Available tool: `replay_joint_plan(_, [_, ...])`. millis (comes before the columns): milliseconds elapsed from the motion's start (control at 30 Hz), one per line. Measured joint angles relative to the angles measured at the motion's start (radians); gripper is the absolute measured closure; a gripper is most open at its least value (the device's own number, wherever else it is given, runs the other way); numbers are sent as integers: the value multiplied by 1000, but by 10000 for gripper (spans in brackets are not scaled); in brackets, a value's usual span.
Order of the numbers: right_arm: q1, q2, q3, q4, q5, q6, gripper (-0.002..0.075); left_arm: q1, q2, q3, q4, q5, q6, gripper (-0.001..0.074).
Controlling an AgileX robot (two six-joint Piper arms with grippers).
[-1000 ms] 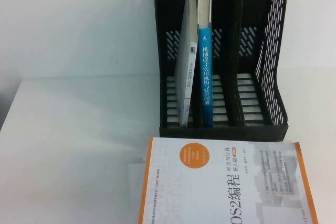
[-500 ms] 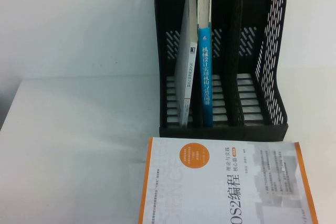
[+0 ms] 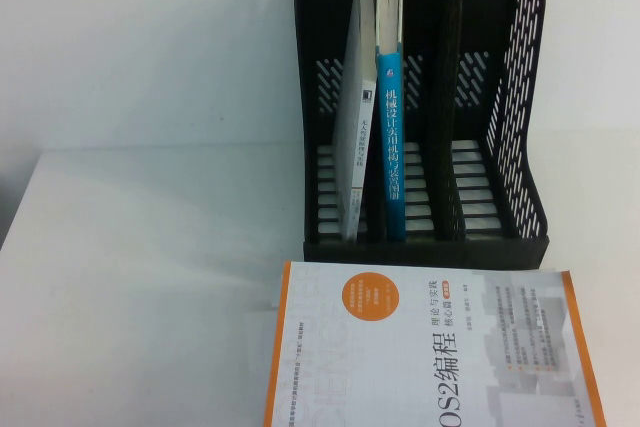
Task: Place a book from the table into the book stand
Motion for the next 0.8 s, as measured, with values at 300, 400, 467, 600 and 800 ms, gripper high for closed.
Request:
replay_joint_plan(300, [0, -3, 0, 0, 0, 2, 729, 0, 0, 0, 0, 2, 0, 737])
replay_joint_plan(400, [-5, -42, 2, 0, 0, -2, 729, 0, 0, -2, 0, 4, 0, 737])
replay_joint_plan(467, [-28, -96, 8, -14, -20, -14, 729, 0, 0, -2, 0, 4, 0, 737])
replay_joint_plan(600, [-97, -234, 81, -38, -143, -15, 729, 0, 0, -2, 0, 4, 0, 737])
replay_joint_plan(800, [-159, -367, 318, 41, -347, 26, 729, 0, -2, -2, 0, 6, 0, 737])
